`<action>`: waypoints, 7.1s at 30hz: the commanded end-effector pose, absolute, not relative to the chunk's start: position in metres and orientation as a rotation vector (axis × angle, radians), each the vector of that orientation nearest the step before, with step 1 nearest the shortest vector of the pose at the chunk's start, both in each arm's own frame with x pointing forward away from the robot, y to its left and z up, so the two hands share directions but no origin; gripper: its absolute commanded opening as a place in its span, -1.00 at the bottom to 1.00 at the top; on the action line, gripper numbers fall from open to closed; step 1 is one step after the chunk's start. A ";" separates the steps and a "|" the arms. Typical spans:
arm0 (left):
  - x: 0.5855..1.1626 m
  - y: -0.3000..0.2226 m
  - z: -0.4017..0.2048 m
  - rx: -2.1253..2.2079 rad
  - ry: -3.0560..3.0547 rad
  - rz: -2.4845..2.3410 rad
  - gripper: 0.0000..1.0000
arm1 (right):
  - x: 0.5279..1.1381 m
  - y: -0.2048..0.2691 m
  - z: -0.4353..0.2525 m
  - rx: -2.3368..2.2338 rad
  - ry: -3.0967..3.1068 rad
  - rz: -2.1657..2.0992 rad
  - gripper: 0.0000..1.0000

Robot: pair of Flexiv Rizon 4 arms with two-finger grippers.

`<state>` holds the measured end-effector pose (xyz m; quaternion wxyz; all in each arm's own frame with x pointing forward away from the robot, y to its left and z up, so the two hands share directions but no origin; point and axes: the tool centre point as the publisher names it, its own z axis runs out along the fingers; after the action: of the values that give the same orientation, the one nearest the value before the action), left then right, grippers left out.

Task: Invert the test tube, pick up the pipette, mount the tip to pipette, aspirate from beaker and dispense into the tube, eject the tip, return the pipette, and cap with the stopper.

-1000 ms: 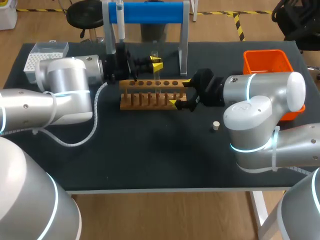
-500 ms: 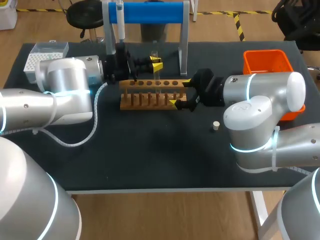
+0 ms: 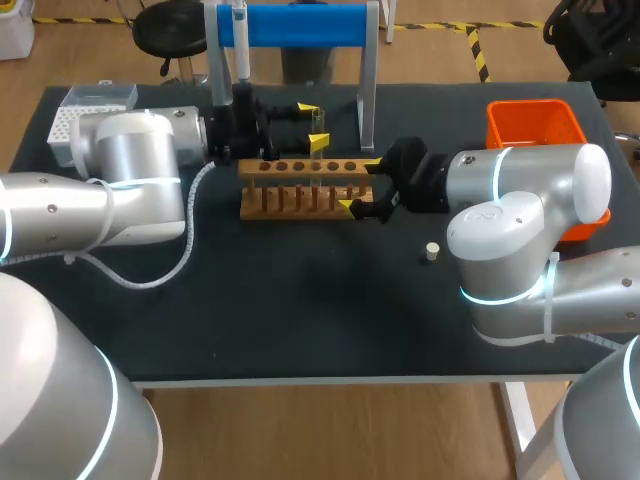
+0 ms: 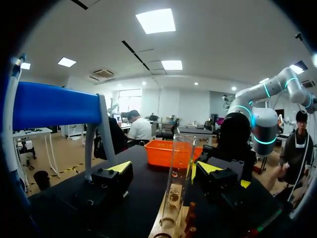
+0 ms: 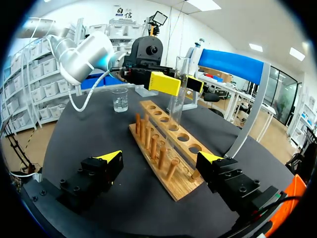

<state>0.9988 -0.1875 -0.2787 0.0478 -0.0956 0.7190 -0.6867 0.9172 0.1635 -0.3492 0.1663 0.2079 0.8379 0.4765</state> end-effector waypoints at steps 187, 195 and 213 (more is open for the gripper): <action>1.094 0.224 -0.338 -1.440 1.715 -0.990 0.63 | 0.917 0.163 -0.348 0.592 2.389 1.354 1.00; 1.104 0.223 -0.345 -1.435 1.737 -0.991 0.35 | 0.917 0.163 -0.348 0.592 2.389 1.354 1.00; 1.123 0.232 -0.355 -1.441 1.726 -0.990 0.00 | 0.917 0.163 -0.348 0.592 2.389 1.354 1.00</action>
<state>1.1168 0.2310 -0.3503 0.3342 -0.5537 0.6624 -0.3781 0.9172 0.1635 -0.3492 0.1664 0.2079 0.8379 0.4765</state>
